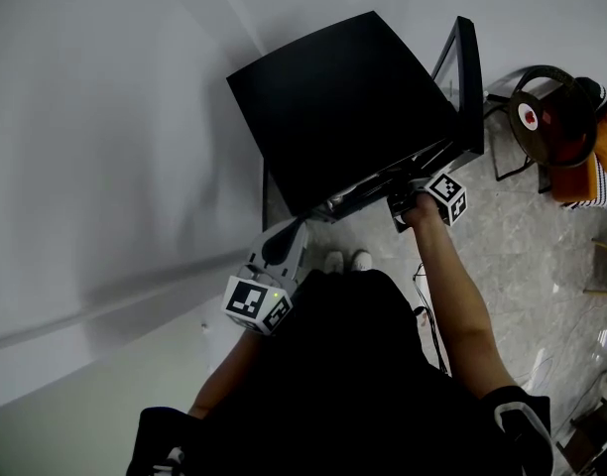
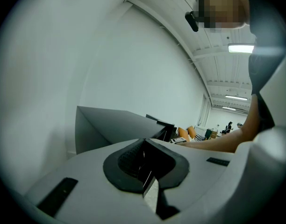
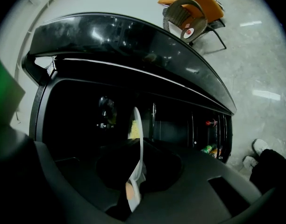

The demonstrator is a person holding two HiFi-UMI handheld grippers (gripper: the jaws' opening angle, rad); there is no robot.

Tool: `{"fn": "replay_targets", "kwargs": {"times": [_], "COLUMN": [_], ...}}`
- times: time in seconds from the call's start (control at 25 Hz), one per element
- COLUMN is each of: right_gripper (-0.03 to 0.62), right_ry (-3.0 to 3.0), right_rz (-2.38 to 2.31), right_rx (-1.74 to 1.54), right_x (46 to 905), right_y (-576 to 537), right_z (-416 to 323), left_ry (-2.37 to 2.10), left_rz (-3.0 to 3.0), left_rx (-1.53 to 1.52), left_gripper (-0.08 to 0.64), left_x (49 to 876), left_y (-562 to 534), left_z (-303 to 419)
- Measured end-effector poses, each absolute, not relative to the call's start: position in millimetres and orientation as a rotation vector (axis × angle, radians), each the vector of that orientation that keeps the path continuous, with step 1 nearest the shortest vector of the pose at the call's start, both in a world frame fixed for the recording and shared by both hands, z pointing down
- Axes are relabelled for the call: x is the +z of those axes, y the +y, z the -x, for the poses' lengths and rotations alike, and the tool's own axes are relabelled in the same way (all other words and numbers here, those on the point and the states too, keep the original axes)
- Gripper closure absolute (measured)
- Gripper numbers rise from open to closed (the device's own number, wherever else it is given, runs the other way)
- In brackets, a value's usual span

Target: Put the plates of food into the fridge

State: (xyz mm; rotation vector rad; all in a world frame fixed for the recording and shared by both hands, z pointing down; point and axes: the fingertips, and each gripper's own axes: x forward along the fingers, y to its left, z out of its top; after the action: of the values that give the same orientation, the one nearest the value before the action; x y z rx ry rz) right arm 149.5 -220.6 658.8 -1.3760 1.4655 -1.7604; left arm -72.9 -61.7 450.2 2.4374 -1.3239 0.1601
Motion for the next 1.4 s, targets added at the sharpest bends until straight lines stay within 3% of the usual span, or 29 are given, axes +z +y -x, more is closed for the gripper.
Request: {"fn": "replay_targets", "kwargs": {"times": [0.44, 0.72, 0.92, 1.4], "right_gripper": [0.548, 0.467, 0.373, 0.371], "right_ry": [1.542, 1.534, 1.580, 2.026], "right_rz": [1.380, 1.334, 1.442, 1.633], "right_rx": [-1.715, -1.683, -1.727, -1.498], "right_x": [647, 646, 645, 646], "right_y": [-229, -218, -220, -214], "right_z": [-138, -147, -146, -147], "left_ry": [-1.348, -1.317, -1.299, -1.302], "left_rz": [-2.416, -2.433, -2.445, -2.447], "left_rx": [0.160, 0.144, 0.141, 0.137], "left_gripper": [0.537, 0.537, 0.537, 0.537], "left_x": [452, 454, 453, 454], "left_y": [-58, -52, -55, -48], "left_z": [82, 79, 74, 79]}}
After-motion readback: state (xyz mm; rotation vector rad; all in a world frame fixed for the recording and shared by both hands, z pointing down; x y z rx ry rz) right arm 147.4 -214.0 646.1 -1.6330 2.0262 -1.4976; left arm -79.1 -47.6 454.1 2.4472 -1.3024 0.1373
